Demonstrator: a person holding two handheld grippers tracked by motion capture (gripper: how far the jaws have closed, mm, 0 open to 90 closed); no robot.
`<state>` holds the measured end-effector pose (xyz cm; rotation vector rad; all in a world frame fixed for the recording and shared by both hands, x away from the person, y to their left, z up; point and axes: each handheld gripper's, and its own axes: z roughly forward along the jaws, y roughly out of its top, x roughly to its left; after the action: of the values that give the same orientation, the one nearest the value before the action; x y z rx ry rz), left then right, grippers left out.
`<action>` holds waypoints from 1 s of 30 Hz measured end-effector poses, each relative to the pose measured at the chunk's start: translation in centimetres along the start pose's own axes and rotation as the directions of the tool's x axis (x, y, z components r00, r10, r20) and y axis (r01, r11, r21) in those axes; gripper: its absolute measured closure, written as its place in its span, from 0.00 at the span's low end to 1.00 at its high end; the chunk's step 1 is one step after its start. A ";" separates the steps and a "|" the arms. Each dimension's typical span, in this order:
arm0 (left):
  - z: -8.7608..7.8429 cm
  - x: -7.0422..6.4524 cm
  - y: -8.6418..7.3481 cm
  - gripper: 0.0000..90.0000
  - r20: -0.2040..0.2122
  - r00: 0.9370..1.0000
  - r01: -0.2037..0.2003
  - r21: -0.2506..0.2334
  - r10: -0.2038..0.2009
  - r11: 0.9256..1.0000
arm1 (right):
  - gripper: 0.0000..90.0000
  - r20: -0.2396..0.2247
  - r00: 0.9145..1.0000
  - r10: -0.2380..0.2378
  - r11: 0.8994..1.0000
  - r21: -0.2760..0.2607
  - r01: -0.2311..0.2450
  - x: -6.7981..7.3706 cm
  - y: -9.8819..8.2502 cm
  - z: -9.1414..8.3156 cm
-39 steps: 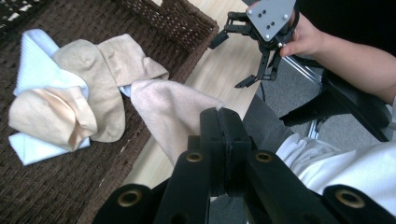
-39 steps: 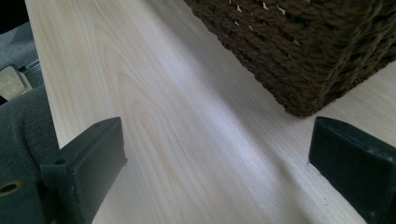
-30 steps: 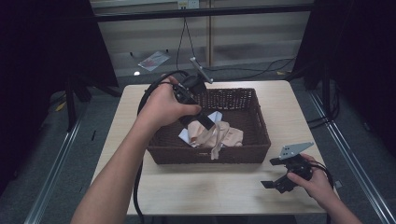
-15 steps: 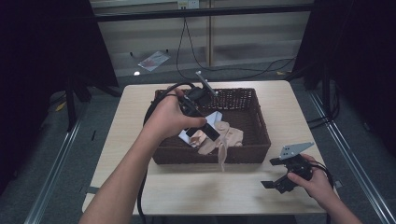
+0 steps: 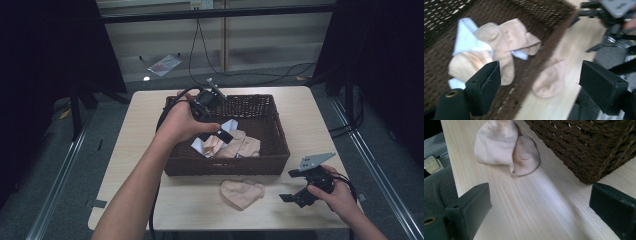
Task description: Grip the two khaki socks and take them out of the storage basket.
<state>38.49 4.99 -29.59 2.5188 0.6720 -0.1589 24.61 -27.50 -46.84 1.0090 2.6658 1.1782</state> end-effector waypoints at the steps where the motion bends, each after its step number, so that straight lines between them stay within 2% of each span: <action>1: 0.5 0.8 -0.2 0.18 -0.006 1.000 0.016 -0.004 -0.016 1.000 | 0.04 0.002 1.000 0.004 1.000 0.004 -0.004 0.0 0.0 0.0; 2: 0.5 0.8 -0.2 0.18 -0.006 1.000 0.016 -0.004 -0.016 1.000 | 0.04 0.002 1.000 0.001 1.000 0.004 -0.001 0.0 0.0 0.0; 3: 1.1 1.6 -0.3 0.18 -0.019 0.999 0.038 -0.002 -0.038 0.999 | 0.04 0.000 1.000 -0.001 1.000 0.001 0.001 0.0 0.0 0.0; 4: 1.2 2.0 -0.3 0.18 -0.032 0.999 0.039 0.009 -0.039 0.999 | 0.04 -0.001 1.000 0.001 1.000 0.001 -0.001 0.0 0.0 0.0; 5: 1.5 2.2 -0.4 0.18 -0.034 0.998 0.056 -0.005 -0.056 0.998 | 0.04 0.002 1.000 0.001 1.000 0.002 -0.001 0.0 0.0 0.0; 8: 2.0 2.9 -0.5 0.18 -0.044 0.997 0.064 -0.004 -0.064 0.998 | 0.04 0.003 1.000 0.000 1.000 0.003 0.000 0.0 0.0 0.0; 9: 2.6 3.5 -0.7 0.17 -0.058 0.995 0.085 0.001 -0.085 0.996 | 0.04 0.005 1.000 0.003 1.000 0.004 -0.003 0.0 0.0 0.0; 11: 3.2 4.1 -0.8 0.17 -0.070 0.993 0.101 0.010 -0.100 0.995 | 0.04 0.003 1.000 0.001 1.000 0.003 -0.001 0.0 0.0 0.0; 12: 3.2 4.1 -0.8 0.17 -0.070 0.993 0.101 0.010 -0.100 0.995 | 0.04 0.003 1.000 0.001 1.000 0.003 -0.001 0.0 0.0 0.0; 13: 4.0 4.6 -1.0 0.17 -0.068 0.991 0.117 -0.001 -0.116 0.993 | 0.04 0.003 1.000 -0.001 1.000 0.003 0.001 0.0 0.0 0.0; 14: 4.0 4.6 -1.0 0.17 -0.068 0.991 0.117 -0.001 -0.116 0.993 | 0.04 0.003 1.000 -0.001 1.000 0.003 0.001 0.0 0.0 0.0; 15: 4.6 5.0 -1.1 0.17 -0.075 0.990 0.121 0.022 -0.119 0.992 | 0.04 0.003 1.000 0.000 1.000 0.004 0.000 0.0 0.0 0.0; 18: 5.6 5.7 -1.3 0.16 -0.083 0.987 0.138 0.013 -0.137 0.990 | 0.04 0.000 1.000 0.000 1.000 0.001 0.000 0.0 0.0 0.0; 20: 5.8 5.9 -1.3 0.16 -0.087 0.987 0.138 0.023 -0.136 0.990 | 0.04 0.000 1.000 -0.001 1.000 0.000 0.001 0.0 0.0 0.0; 21: 6.4 6.2 -1.5 0.16 -0.102 0.985 0.144 0.028 -0.141 0.989 | 0.04 0.002 1.000 -0.001 1.000 0.003 0.001 0.0 0.0 0.0; 23: 7.0 6.5 -1.7 0.15 -0.105 0.982 0.158 0.019 -0.155 0.987 | 0.04 0.003 1.000 -0.001 1.000 0.006 0.001 0.0 0.0 0.0; 27: 8.2 7.1 -1.9 0.14 -0.103 0.983 0.159 0.035 -0.155 0.987 | 0.04 0.001 1.000 -0.001 1.000 0.006 0.001 0.0 0.0 0.1; 28: 8.2 7.1 -1.9 0.14 -0.103 0.983 0.159 0.035 -0.155 0.987 | 0.04 0.001 1.000 -0.001 1.000 0.006 0.001 0.0 0.0 0.1; 29: 8.8 7.4 -2.1 0.13 -0.111 0.978 0.180 0.007 -0.178 0.984 | 0.04 0.003 1.000 -0.001 1.000 0.006 0.001 0.0 0.0 0.0; 30: 8.8 7.4 -2.1 0.13 -0.111 0.978 0.180 0.007 -0.178 0.984 | 0.04 0.003 1.000 -0.001 1.000 0.006 0.001 0.0 0.0 0.0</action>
<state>44.07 5.19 -39.82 2.4952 0.9469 -0.0903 24.63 -27.47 -46.86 1.0099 2.6687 1.1691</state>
